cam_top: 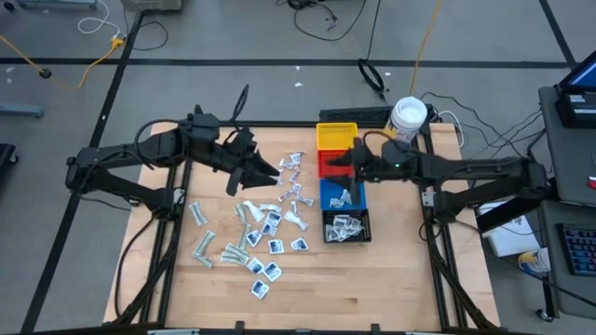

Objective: Pick & Place First Aid Supplies
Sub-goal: Put the blue alcohol pad into the blue bin

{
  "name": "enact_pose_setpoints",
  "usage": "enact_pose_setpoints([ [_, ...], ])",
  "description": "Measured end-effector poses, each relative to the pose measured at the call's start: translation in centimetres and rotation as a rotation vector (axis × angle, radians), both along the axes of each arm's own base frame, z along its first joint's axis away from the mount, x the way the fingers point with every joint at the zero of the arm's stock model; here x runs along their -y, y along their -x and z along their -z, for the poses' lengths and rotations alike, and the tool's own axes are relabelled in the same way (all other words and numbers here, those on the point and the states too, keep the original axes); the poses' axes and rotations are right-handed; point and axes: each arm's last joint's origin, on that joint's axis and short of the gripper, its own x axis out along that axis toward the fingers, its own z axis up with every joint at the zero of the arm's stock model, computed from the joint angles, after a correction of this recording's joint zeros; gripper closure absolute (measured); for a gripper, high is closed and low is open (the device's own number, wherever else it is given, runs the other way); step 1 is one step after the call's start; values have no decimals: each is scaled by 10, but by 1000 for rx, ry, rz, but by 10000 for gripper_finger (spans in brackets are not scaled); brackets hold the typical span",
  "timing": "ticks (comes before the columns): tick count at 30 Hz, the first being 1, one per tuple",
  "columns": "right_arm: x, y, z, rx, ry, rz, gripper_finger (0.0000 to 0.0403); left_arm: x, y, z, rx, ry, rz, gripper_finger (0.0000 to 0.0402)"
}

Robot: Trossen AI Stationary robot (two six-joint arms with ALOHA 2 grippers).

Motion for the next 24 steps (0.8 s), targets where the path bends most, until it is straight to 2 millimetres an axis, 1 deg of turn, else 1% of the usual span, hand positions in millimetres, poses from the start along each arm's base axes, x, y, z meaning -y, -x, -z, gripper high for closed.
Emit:
enact_pose_setpoints([
  [4,-8,-9,-37,85,4,14,195,-1,0,0,7,-27,-27,204],
  [9,-15,-23,-71,139,-62,61,195,0,-1,0,27,-115,-62,204],
  [12,-21,-30,-89,183,-79,42,195,1,-1,0,40,-173,-50,204],
  [15,-23,-35,-96,197,-77,31,195,10,0,4,14,-269,13,204],
  [18,-23,-34,-98,202,-85,38,195,23,5,7,-112,-371,94,204],
  [22,-21,-34,-98,205,-77,84,195,34,8,9,-282,-474,200,204],
  [24,-22,-34,-98,206,-76,82,195,40,8,7,-331,-523,271,204],
])
